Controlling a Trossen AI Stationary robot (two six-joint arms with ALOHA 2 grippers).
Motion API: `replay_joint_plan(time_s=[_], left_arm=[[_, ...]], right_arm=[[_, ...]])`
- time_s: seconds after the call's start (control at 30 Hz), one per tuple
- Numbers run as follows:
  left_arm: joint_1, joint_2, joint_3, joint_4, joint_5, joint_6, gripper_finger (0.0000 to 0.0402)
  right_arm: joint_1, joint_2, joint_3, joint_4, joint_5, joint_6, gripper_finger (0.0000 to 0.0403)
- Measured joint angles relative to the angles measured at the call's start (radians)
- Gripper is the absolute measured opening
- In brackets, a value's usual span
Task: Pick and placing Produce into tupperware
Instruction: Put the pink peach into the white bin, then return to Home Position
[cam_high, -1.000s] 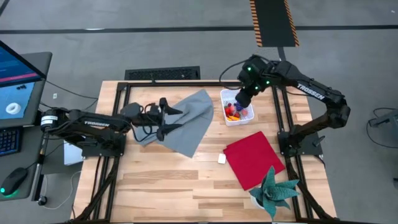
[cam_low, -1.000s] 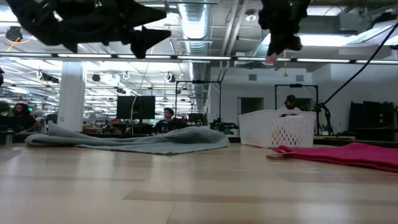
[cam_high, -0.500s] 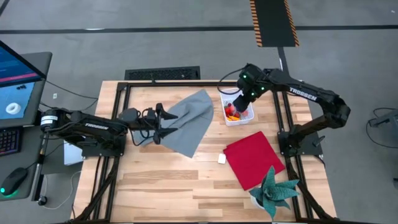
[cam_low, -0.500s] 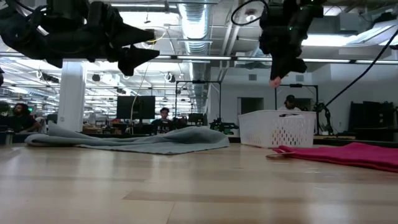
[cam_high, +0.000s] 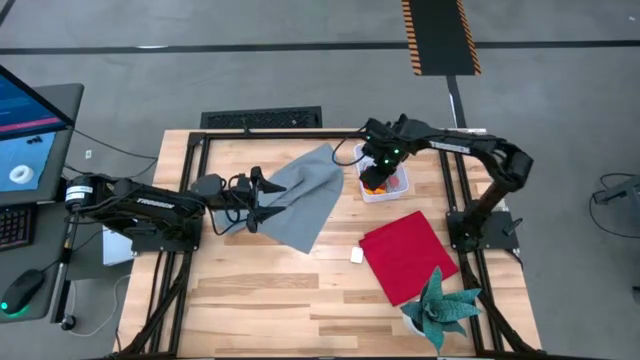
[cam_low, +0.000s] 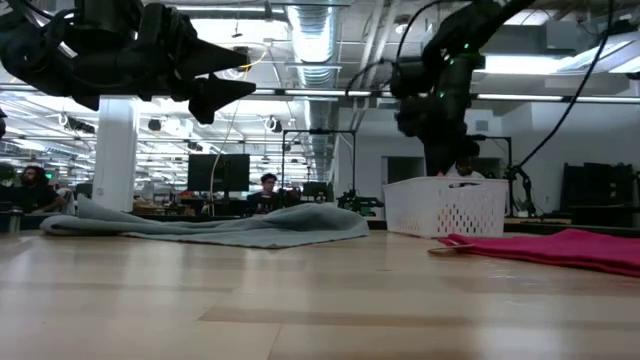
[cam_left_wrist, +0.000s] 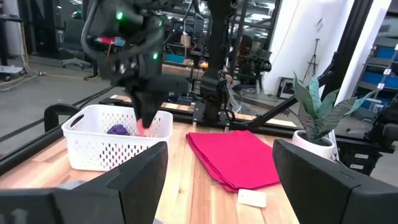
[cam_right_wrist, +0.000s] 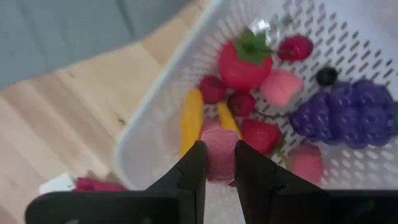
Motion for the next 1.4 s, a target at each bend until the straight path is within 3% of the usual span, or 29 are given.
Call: replay_joint_plan(time_s=[0.3, 0.7, 0.9, 1.0, 1.2, 1.4], left_arm=[[0.000, 0.000, 0.000, -0.004, 0.001, 0.000, 0.0281], [-0.001, 0.001, 0.000, -0.014, -0.030, -0.004, 0.0281], [0.000, 0.000, 0.000, -0.039, -0.188, 0.091, 0.0281], [0.000, 0.001, 0.000, -0.046, -0.211, 0.040, 0.0281], [-0.001, 0.000, 0.002, -0.004, -0.149, -0.085, 0.0281], [-0.003, -0.001, 0.004, 0.071, -0.018, -0.091, 0.0281]], right_arm=[[0.011, 0.109, 0.001, 0.008, -0.005, -0.019, 0.0108], [0.026, 0.108, 0.060, -0.041, -0.007, -0.068, 0.0267], [0.048, 0.009, 0.128, -0.048, -0.008, -0.088, 0.0275], [0.062, -0.062, 0.166, -0.037, -0.023, -0.106, 0.0276], [0.135, -0.238, 0.199, 0.005, -0.073, -0.115, 0.0276], [0.308, -0.405, 0.194, 0.110, -0.119, -0.113, 0.0276]])
